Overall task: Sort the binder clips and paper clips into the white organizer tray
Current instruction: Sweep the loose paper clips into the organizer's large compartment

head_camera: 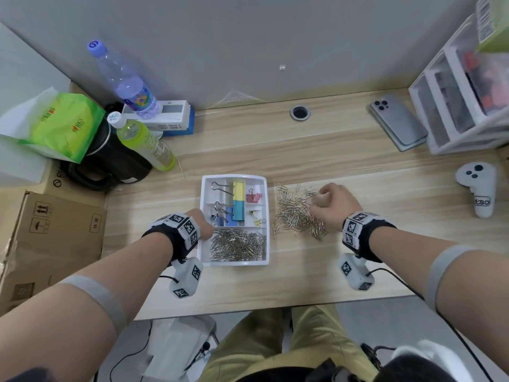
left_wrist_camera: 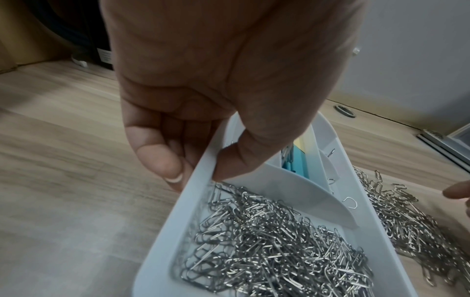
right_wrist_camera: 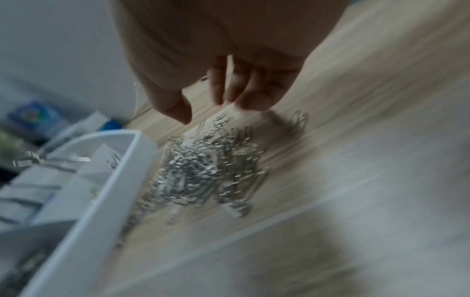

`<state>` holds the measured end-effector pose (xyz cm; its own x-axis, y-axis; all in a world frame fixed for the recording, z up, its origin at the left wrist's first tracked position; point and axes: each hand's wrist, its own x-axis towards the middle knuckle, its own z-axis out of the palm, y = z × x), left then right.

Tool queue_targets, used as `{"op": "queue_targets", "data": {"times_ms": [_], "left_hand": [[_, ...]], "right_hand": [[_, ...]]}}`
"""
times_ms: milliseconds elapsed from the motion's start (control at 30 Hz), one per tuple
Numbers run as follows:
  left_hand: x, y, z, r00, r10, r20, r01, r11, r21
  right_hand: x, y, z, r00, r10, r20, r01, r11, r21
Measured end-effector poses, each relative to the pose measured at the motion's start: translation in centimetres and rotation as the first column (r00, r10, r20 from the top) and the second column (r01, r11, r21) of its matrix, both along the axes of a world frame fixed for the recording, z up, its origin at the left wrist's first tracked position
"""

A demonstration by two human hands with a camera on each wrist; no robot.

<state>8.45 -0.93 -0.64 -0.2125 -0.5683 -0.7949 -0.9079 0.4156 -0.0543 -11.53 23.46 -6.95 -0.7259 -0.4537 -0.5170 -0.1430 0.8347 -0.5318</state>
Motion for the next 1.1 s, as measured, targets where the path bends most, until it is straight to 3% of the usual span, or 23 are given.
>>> {"op": "queue_targets", "data": {"times_ms": [100, 167, 367, 567, 667, 800, 1100], "left_hand": [[-0.1, -0.1, -0.2, 1.0, 0.004, -0.012, -0.004, 1.0, 0.006], [-0.2, 0.0, -0.2, 1.0, 0.003, -0.017, -0.003, 1.0, 0.012], [-0.5, 0.2, -0.5, 0.999, -0.001, -0.037, 0.001, 1.0, 0.011], [-0.9, 0.6, -0.4, 0.999, -0.01, -0.051, 0.012, 0.999, 0.032], [-1.0, 0.6, -0.5, 0.999, -0.017, -0.046, 0.019, 0.999, 0.043], [-1.0, 0.6, -0.5, 0.999, -0.008, -0.054, 0.01, 0.999, 0.044], [-1.5, 0.8, -0.8, 0.997, 0.028, -0.071, -0.023, 0.997, 0.08]], "right_hand": [[-0.7, 2.1, 0.2, 0.973, 0.219, -0.071, -0.192, 0.942, 0.274], [-0.1, 3.0, -0.4, 0.954, 0.293, -0.062, -0.253, 0.9, 0.354], [0.9, 1.8, -2.5, 0.974, 0.221, -0.044, -0.216, 0.971, 0.101], [1.9, -0.3, -3.2, 0.969, 0.244, -0.043, -0.245, 0.97, -0.009], [2.5, -0.9, -2.6, 0.96, 0.262, -0.094, -0.263, 0.965, 0.003], [3.1, -1.9, -2.1, 0.909, 0.393, -0.137, -0.38, 0.918, 0.113], [3.7, -3.5, -3.0, 0.883, 0.447, -0.143, -0.447, 0.894, 0.038]]}}
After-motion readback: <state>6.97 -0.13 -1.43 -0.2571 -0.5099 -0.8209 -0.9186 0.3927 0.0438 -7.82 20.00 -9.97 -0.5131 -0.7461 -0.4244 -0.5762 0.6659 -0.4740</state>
